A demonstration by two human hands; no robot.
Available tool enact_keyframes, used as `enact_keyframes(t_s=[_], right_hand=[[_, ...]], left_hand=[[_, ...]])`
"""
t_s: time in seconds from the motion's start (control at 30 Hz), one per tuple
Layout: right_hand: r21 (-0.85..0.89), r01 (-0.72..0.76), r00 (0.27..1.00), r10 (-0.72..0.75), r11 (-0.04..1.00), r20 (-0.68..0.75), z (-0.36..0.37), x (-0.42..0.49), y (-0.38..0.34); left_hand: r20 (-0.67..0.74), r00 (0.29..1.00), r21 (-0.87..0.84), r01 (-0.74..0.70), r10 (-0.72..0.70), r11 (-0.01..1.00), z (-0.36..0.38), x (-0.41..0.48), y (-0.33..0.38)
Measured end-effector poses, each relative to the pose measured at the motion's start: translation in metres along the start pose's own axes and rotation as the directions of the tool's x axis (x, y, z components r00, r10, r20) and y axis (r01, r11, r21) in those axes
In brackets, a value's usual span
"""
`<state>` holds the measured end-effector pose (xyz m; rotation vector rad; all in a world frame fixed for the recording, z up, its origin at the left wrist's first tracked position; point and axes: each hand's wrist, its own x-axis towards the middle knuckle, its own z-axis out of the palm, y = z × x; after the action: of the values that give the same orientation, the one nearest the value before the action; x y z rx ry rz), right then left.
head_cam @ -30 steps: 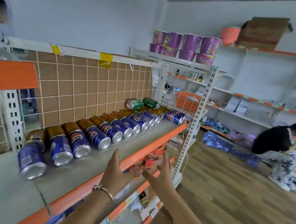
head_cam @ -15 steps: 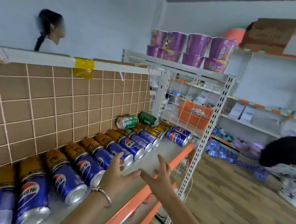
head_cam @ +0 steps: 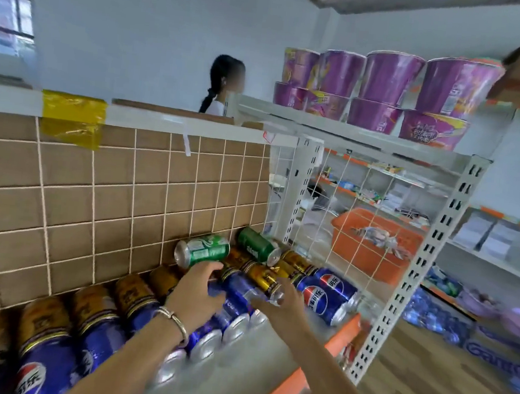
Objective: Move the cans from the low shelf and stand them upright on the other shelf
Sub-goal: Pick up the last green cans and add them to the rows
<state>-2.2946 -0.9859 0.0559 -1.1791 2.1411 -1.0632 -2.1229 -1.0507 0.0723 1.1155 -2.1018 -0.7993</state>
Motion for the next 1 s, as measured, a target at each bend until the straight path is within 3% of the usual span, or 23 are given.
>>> enact_keyframes(t_s=[0.33,0.43,0.6,0.73,0.83,0.9,1.0], right_hand=[[-0.117,0.016,0.998,-0.008,0.993,0.065,-0.023,0.114,0.011],[-0.158,0.035,0.994,-0.018,0.987,0.105,-0.025,0.133,0.008],[-0.193,0.073,0.984,-0.04,0.978,0.174,-0.019,0.158,0.011],[-0.283,0.102,0.984,-0.055,0.954,0.167,-0.011,0.164,0.014],[-0.318,0.108,0.992,-0.08,0.942,0.099,-0.007,0.167,0.014],[-0.303,0.112,0.993,-0.097,0.946,0.064,-0.008,0.166,0.013],[-0.154,0.162,0.986,-0.165,0.975,-0.009,-0.012,0.163,0.012]], left_hand=[[-0.127,0.987,0.265,0.128,-0.097,0.956,0.018,0.092,-0.01],[-0.117,0.979,0.412,0.203,-0.169,0.888,0.023,0.11,-0.025],[0.037,0.949,0.683,0.204,-0.312,0.701,0.03,0.13,-0.035],[-0.048,0.961,0.76,0.212,-0.272,0.614,0.026,0.135,-0.035],[-0.122,0.964,0.772,0.242,-0.237,0.587,0.024,0.131,-0.04],[-0.198,0.95,0.704,0.309,-0.241,0.639,0.022,0.125,-0.04],[-0.237,0.876,0.368,0.482,-0.421,0.795,0.012,0.105,-0.029]])
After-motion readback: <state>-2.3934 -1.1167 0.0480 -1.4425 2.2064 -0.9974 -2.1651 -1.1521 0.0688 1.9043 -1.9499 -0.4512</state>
